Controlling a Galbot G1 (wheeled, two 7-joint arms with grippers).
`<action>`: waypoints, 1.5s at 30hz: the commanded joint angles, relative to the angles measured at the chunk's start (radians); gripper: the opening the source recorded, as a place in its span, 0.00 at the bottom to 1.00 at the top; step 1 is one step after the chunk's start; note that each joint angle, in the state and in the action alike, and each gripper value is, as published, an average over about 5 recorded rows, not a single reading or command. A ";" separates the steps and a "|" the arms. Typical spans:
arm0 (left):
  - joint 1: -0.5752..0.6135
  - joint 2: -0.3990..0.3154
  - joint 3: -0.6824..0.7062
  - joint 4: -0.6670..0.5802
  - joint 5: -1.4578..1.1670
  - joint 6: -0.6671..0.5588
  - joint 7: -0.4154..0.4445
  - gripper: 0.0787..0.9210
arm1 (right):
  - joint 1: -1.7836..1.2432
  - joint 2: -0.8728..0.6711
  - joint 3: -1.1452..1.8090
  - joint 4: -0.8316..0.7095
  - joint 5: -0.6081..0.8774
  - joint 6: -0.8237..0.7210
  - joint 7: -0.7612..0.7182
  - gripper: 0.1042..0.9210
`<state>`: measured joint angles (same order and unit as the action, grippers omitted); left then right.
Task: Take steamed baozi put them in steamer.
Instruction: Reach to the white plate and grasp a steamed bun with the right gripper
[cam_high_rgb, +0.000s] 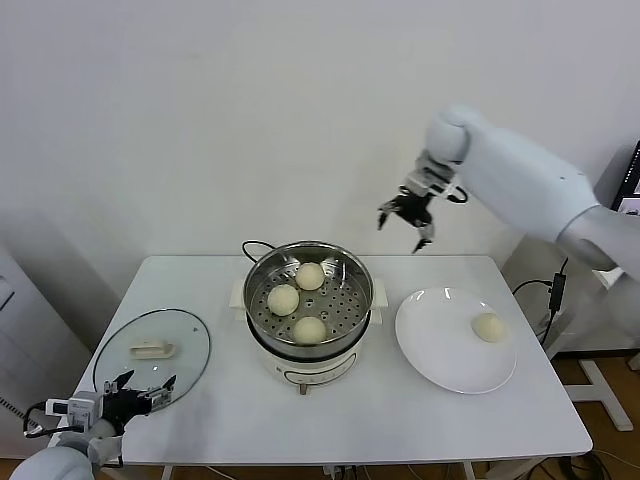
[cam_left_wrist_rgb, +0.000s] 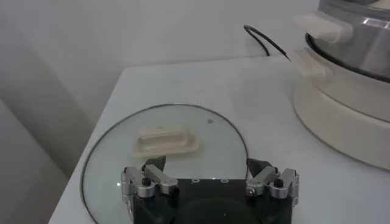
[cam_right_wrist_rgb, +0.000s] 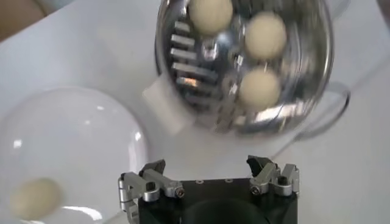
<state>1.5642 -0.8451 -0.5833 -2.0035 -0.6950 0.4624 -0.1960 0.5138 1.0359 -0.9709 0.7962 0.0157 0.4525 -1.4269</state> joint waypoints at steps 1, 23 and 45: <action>0.000 -0.001 0.000 0.001 0.000 0.001 0.000 0.88 | -0.032 -0.139 -0.052 -0.107 0.040 -0.123 -0.009 0.88; -0.005 0.000 0.004 0.001 0.000 0.005 -0.001 0.88 | -0.395 -0.178 0.265 -0.182 -0.293 -0.086 0.113 0.88; 0.000 -0.006 0.007 -0.007 0.002 0.003 -0.001 0.88 | -0.510 -0.111 0.479 -0.291 -0.487 -0.054 0.262 0.88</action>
<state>1.5637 -0.8506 -0.5775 -2.0093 -0.6940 0.4664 -0.1969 0.0420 0.9132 -0.5752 0.5416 -0.3897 0.3960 -1.2149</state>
